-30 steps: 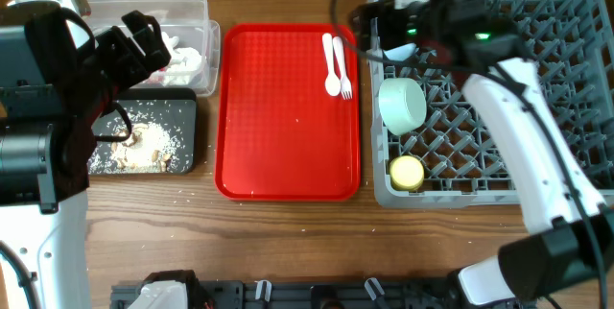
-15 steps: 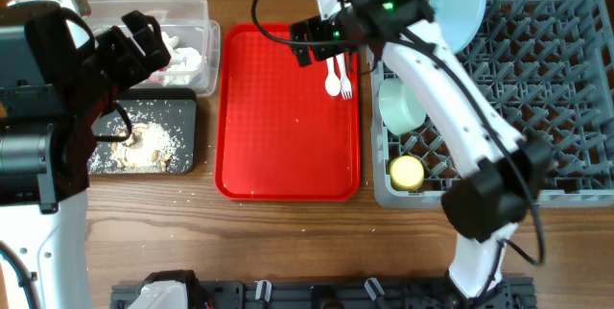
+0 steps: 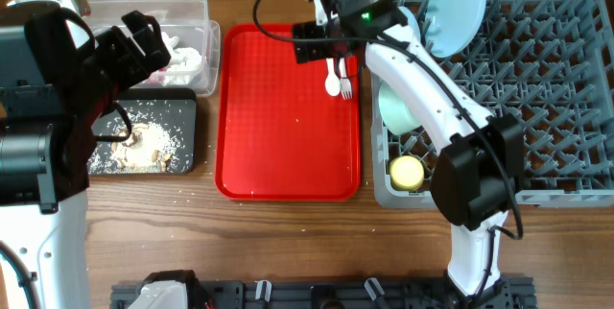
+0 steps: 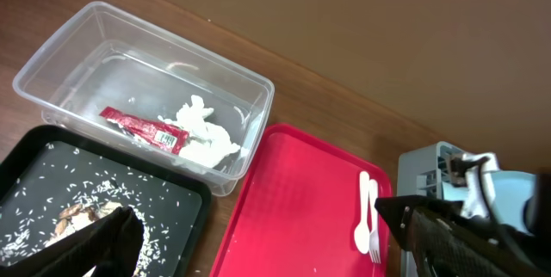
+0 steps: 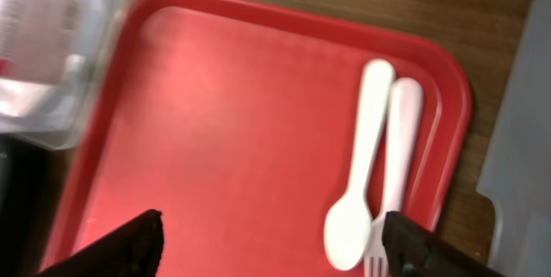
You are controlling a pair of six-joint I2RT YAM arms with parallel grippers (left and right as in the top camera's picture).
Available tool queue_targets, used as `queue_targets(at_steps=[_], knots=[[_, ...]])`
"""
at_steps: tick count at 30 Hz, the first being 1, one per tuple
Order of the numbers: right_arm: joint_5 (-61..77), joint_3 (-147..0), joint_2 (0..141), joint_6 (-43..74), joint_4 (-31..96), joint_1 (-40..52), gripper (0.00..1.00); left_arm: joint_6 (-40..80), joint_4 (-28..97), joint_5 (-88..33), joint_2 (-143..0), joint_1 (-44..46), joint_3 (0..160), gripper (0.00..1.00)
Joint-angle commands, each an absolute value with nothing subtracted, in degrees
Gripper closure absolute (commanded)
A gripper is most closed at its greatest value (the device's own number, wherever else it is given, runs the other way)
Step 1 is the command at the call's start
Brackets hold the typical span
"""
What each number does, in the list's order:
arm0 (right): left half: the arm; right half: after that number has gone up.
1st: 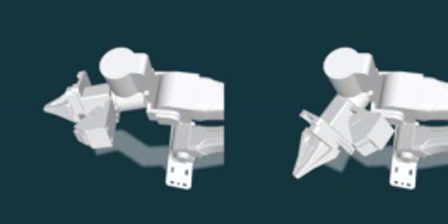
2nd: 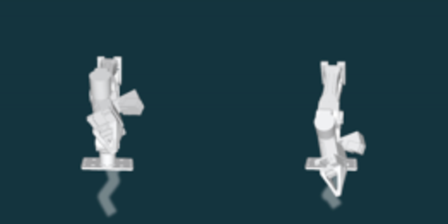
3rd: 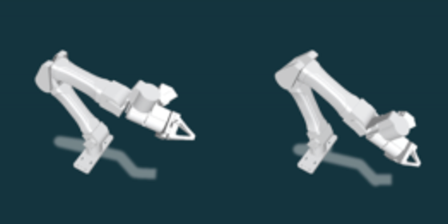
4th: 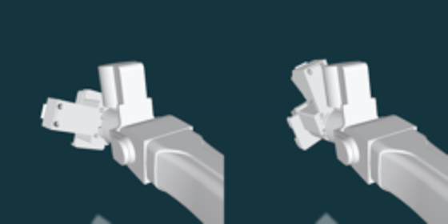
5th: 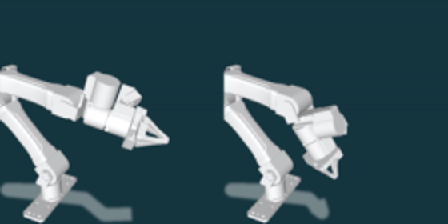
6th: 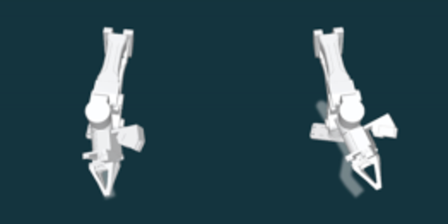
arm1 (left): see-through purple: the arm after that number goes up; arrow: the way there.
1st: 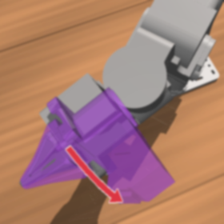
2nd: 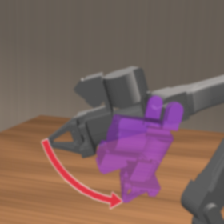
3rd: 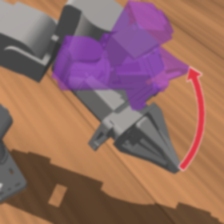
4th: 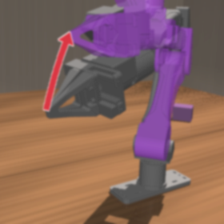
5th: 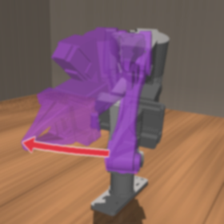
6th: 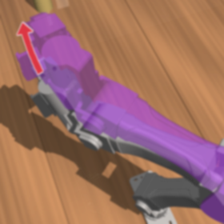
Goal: Sort waste into correct bins and load items into the dishwasher rack
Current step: 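Reach the right gripper to the white spoon on the tray and grasp it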
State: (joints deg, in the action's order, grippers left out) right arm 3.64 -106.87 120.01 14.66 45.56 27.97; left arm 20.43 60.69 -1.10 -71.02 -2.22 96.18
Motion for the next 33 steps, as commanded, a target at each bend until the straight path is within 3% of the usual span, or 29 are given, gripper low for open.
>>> queue_targets(at_steps=[1, 13, 22, 33], knots=[[-0.67, -102.72, 120.33, 16.60, 42.87, 27.94, 0.24, 19.73, 60.60, -0.34, -71.16, -2.52, 96.99, 0.00], [-0.64, -101.12, 127.90, 23.46, 39.11, 27.94, 0.41, 19.73, 60.60, -0.34, -71.16, -2.52, 96.99, 0.00], [-3.44, -101.12, 133.01, 30.20, 36.21, 27.92, 0.41, 19.73, 60.60, -0.34, -71.16, -2.52, 96.99, 0.00], [-5.58, -101.36, 133.38, 29.54, 34.48, 27.90, 0.41, 19.73, 60.60, -0.34, -71.16, -2.52, 96.99, 0.00]])
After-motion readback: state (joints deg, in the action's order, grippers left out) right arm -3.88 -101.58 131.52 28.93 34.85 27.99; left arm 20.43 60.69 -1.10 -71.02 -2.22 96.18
